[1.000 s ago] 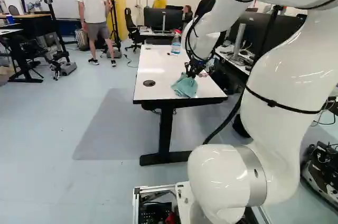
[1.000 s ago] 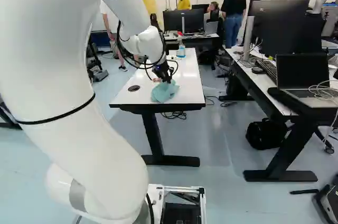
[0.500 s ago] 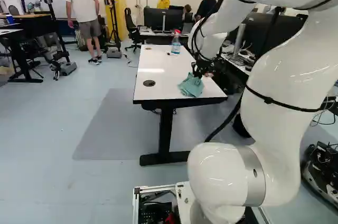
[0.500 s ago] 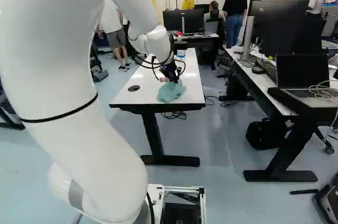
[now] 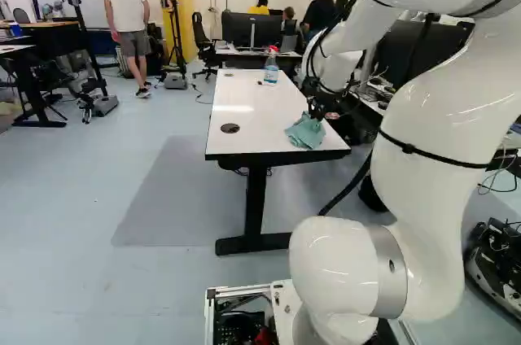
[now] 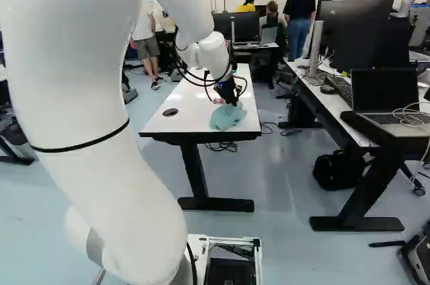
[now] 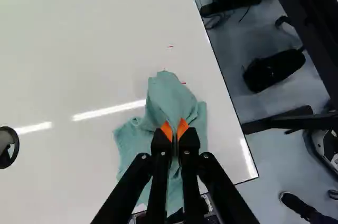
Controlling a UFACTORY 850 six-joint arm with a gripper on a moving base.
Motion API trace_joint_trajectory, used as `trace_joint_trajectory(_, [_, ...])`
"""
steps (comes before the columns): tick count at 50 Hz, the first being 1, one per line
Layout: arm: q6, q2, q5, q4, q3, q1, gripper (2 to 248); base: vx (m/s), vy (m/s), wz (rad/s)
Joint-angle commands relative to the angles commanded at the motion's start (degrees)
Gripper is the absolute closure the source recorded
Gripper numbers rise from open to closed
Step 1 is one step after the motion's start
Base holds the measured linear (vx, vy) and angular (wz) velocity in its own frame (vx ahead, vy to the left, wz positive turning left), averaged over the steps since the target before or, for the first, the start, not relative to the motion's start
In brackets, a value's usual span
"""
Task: Clean the table with the green towel
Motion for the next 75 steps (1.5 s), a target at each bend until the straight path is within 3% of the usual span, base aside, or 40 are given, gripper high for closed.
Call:
trace_joint_trajectory(17, [0.0,-3.3,0.0,0.0,-3.8,-1.7,219,0.0,0.0,0.0])
trace_joint_trajectory(53, [0.0,-11.6,0.0,0.0,-13.7,1.4,219,0.0,0.0,0.0])
trace_joint_trajectory(75, [0.0,-16.9,0.0,0.0,-20.5,2.2,219,0.0,0.0,0.0])
